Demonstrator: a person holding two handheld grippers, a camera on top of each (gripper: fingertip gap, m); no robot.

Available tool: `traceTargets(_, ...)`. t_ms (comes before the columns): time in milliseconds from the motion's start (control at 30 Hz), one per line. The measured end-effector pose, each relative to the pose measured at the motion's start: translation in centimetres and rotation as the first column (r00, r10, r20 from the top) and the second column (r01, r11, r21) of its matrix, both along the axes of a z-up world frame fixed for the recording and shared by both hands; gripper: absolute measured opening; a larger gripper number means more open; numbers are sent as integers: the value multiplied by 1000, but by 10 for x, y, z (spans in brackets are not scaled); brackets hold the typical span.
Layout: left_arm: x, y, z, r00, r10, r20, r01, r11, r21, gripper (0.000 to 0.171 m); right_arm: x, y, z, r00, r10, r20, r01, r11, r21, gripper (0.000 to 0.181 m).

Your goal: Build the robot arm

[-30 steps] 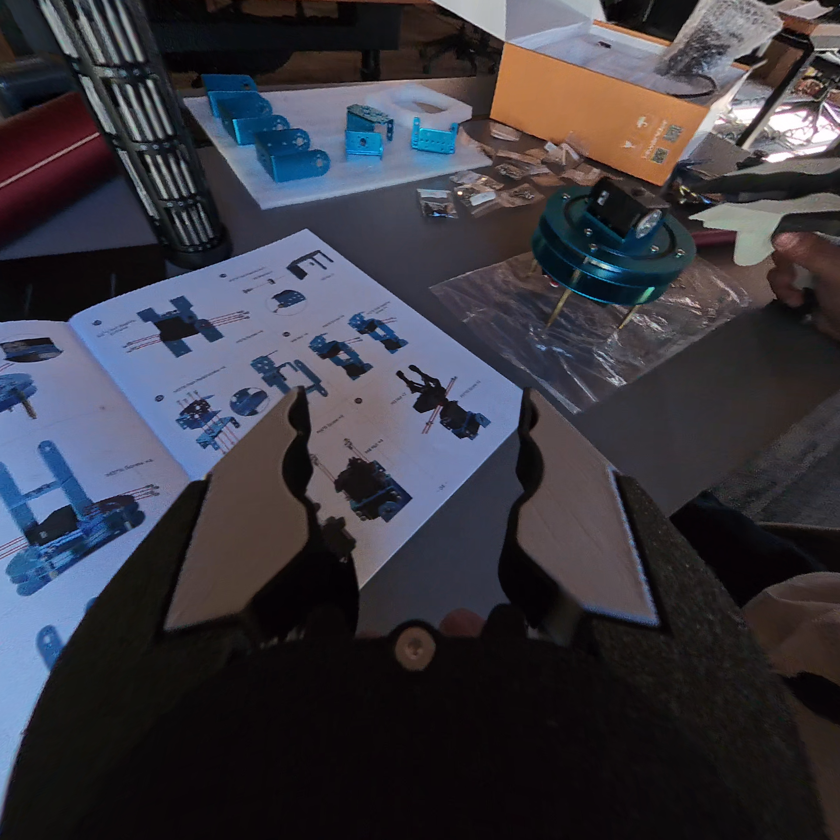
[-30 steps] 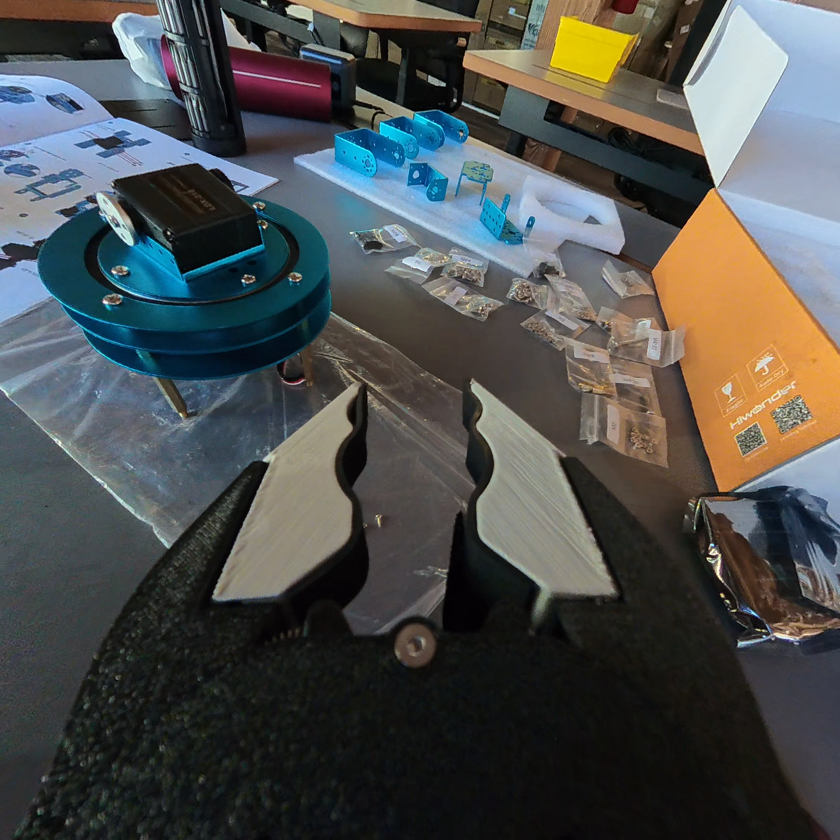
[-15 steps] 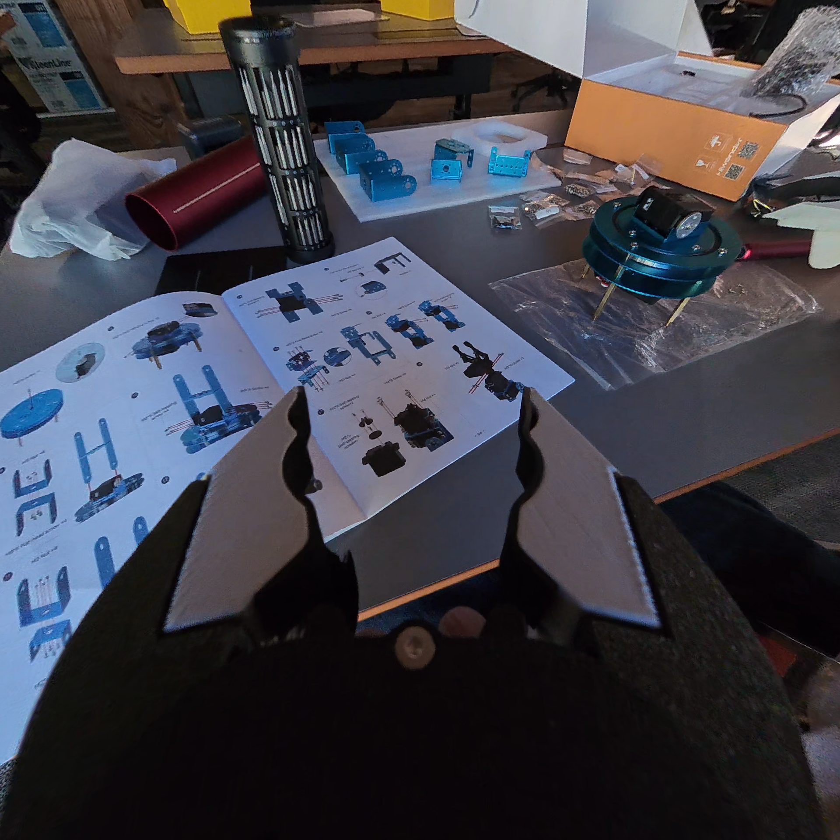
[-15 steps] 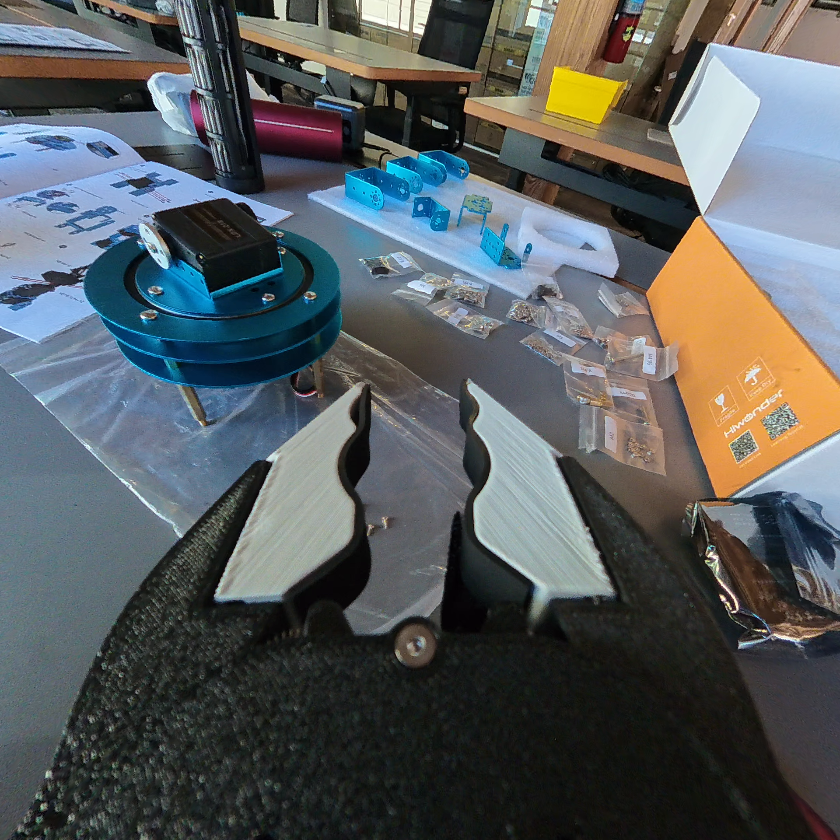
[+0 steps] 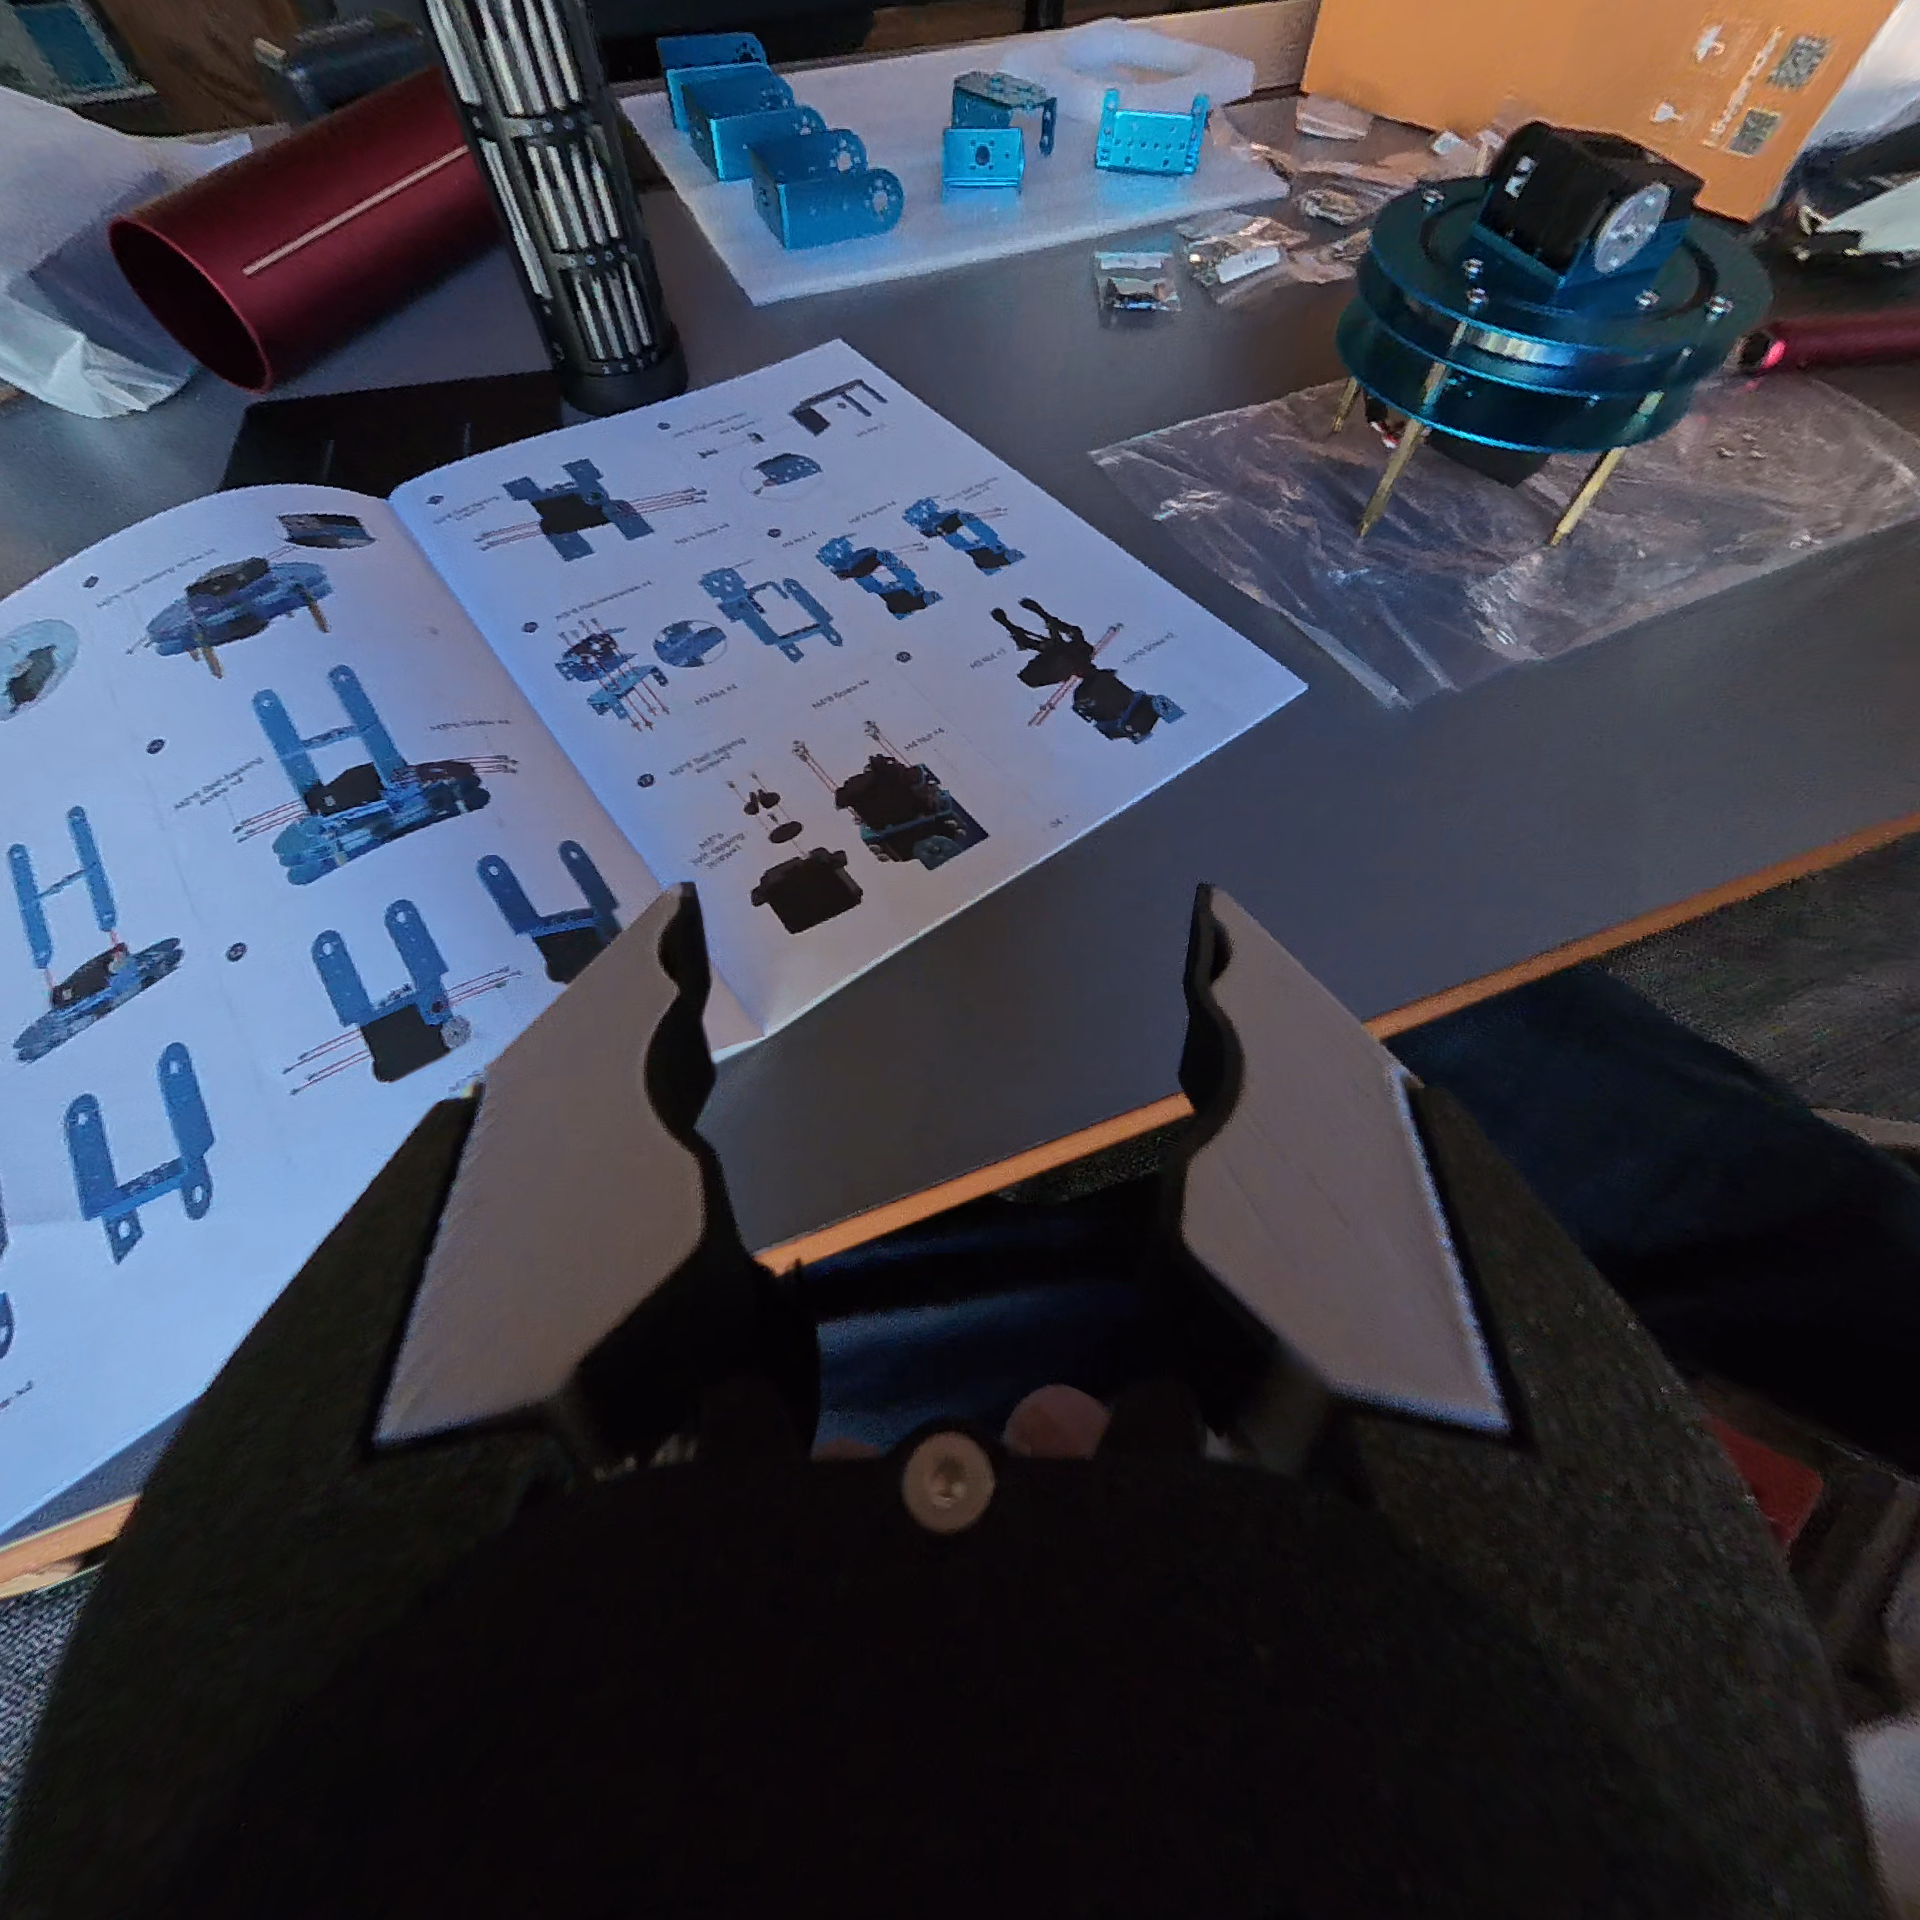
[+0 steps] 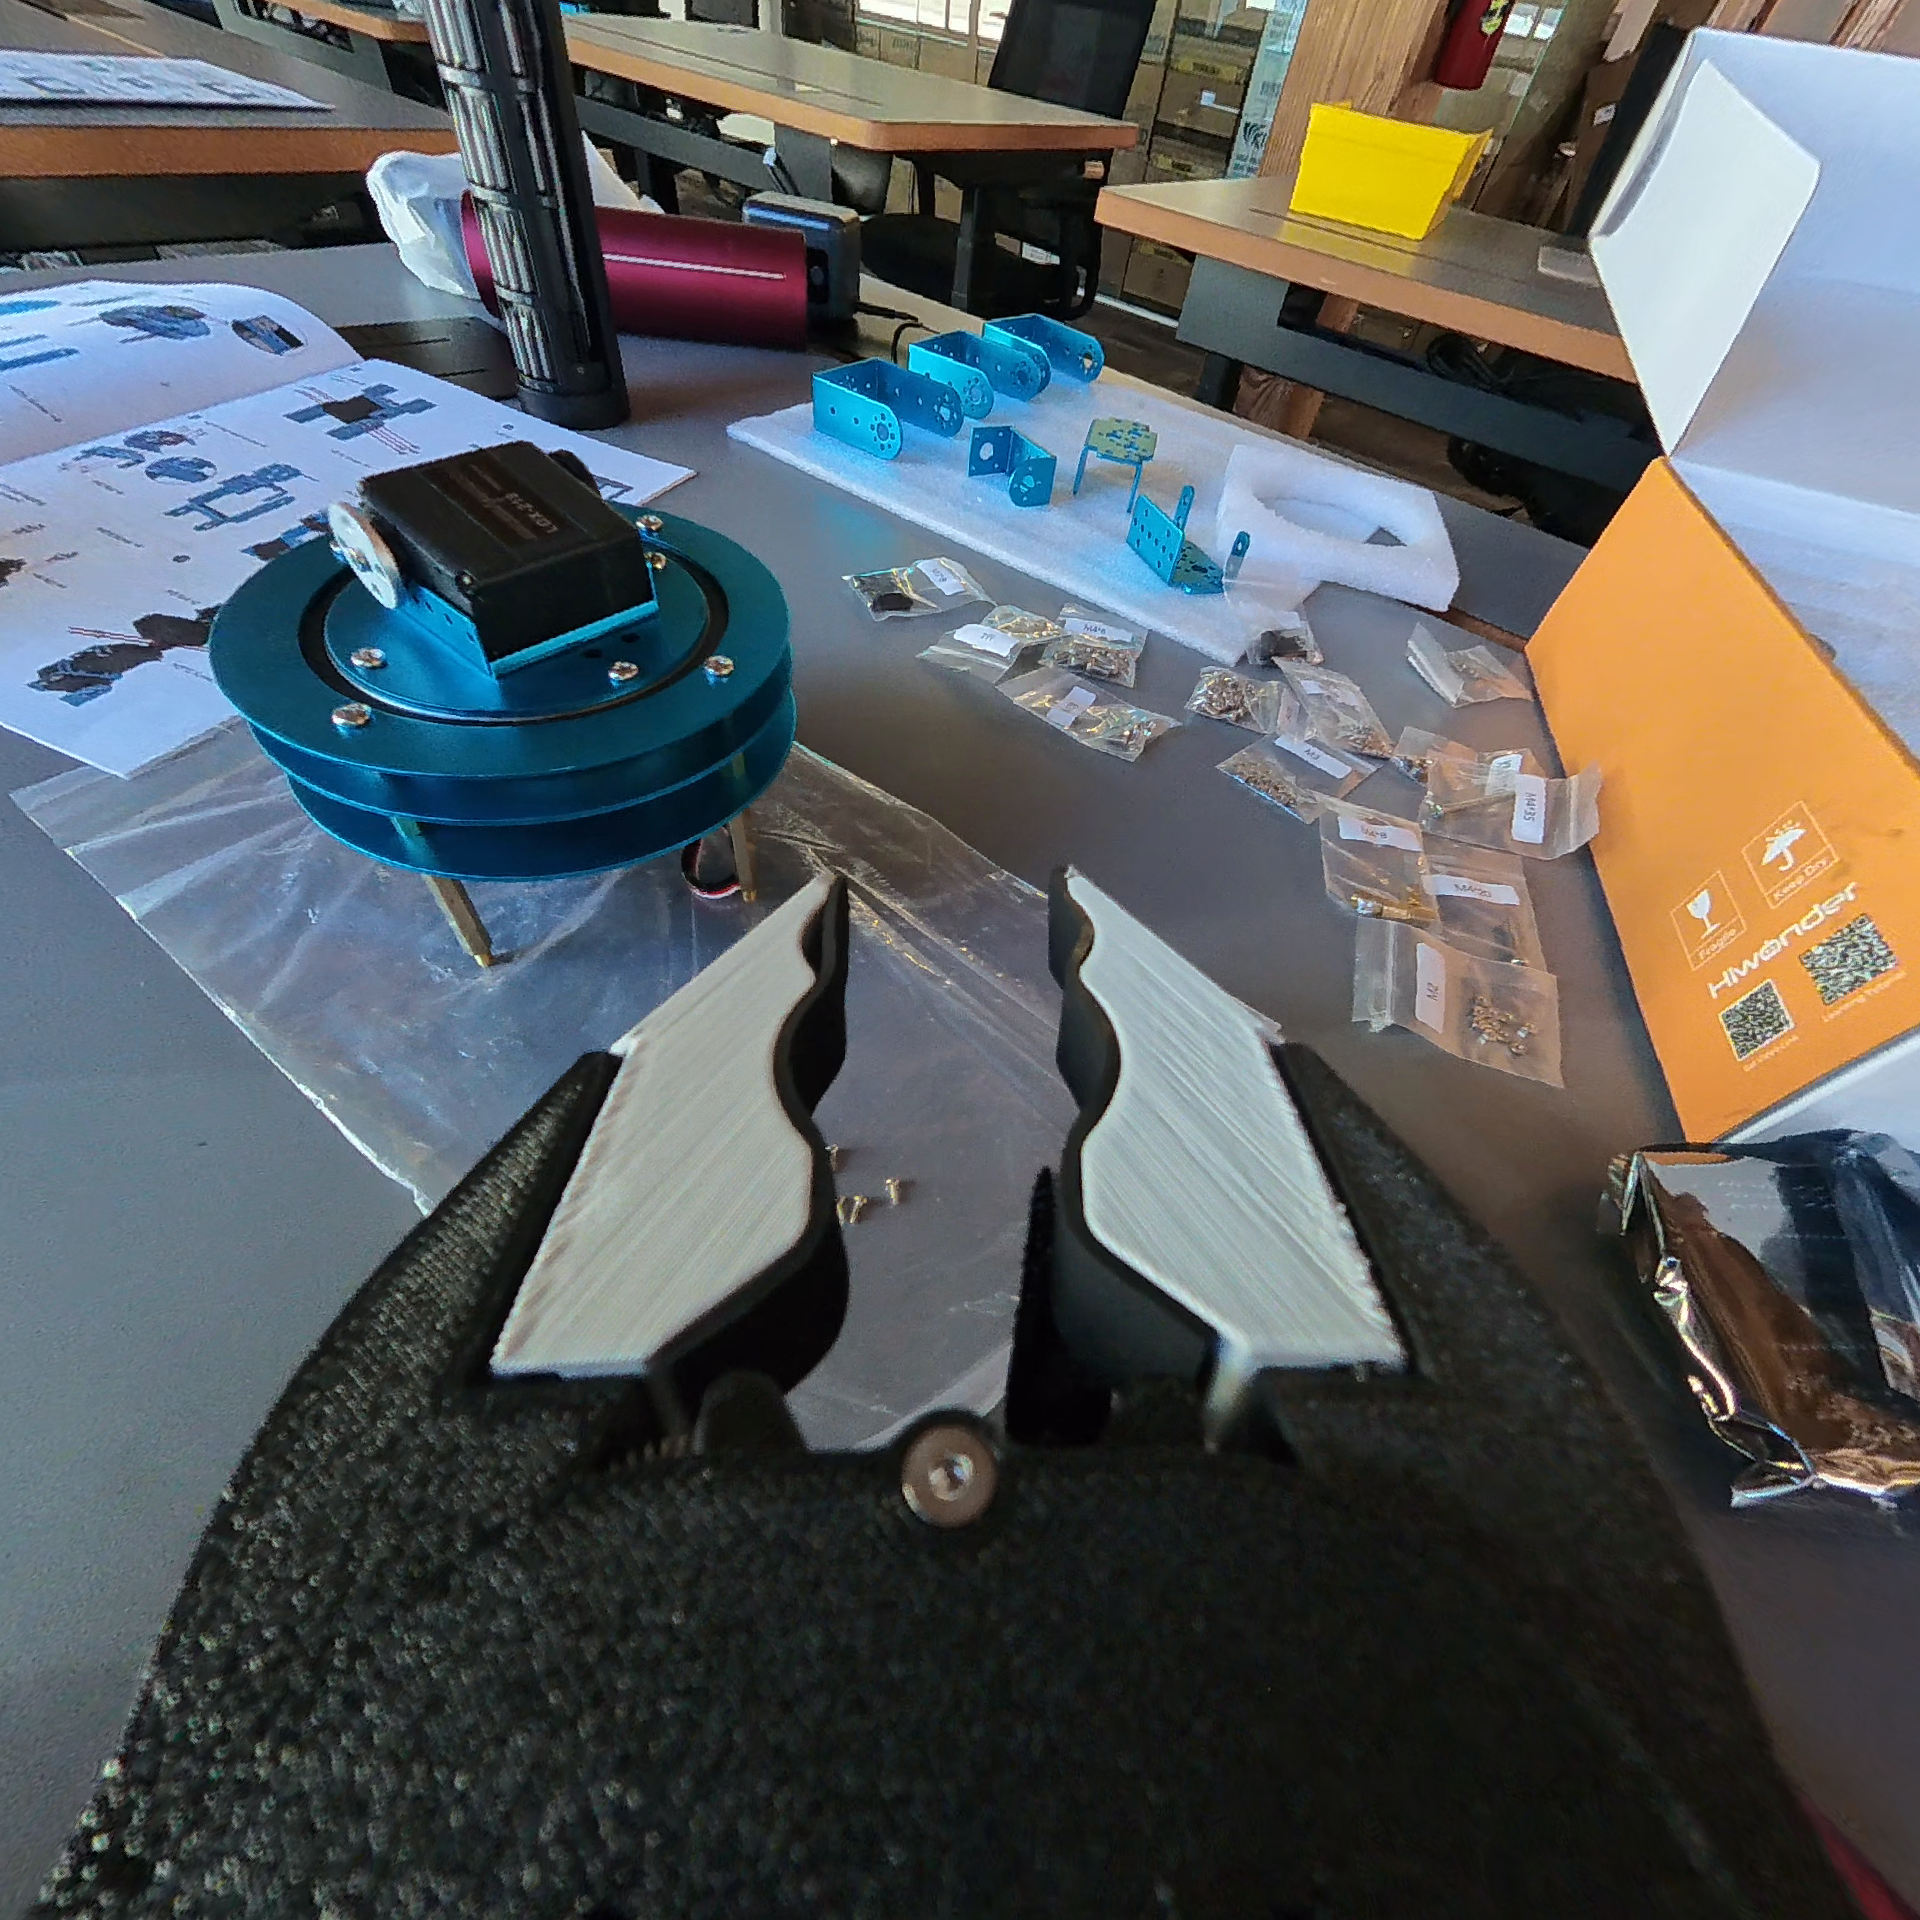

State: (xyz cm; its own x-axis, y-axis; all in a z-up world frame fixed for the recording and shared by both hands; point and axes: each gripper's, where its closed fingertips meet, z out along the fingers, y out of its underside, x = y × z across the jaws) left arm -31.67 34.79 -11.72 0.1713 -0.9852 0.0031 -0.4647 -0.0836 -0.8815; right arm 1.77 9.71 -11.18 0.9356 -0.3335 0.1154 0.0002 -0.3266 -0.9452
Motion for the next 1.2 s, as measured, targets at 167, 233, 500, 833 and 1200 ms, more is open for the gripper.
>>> traceTargets(167, -4, -13, 0, 999, -49, -22, 50, 998, 35, 93, -19, 17, 24, 933, 54, -357, -30, 997, 72, 53)
traceTargets(233, -3, -17, 4, 998, -65, -20, 66, 997, 42, 92, -40, 29, 26, 833, -18, -553, -40, 995, -92, 62)
traceTargets(500, 9, -33, 19, 988, -155, 7, 154, 985, 81, 93, -67, 92, 32, 749, -318, -582, -79, 828, -555, 82)
traceTargets(833, 19, -36, 19, 974, -223, 40, 222, 974, 38, 93, -73, 98, 6, 675, -544, -498, -36, 650, -759, 47)
traceTargets(1200, 26, -40, 15, 972, -235, 30, 234, 972, 29, 93, -59, 85, 25, 659, -573, -488, -21, 634, -773, 44)
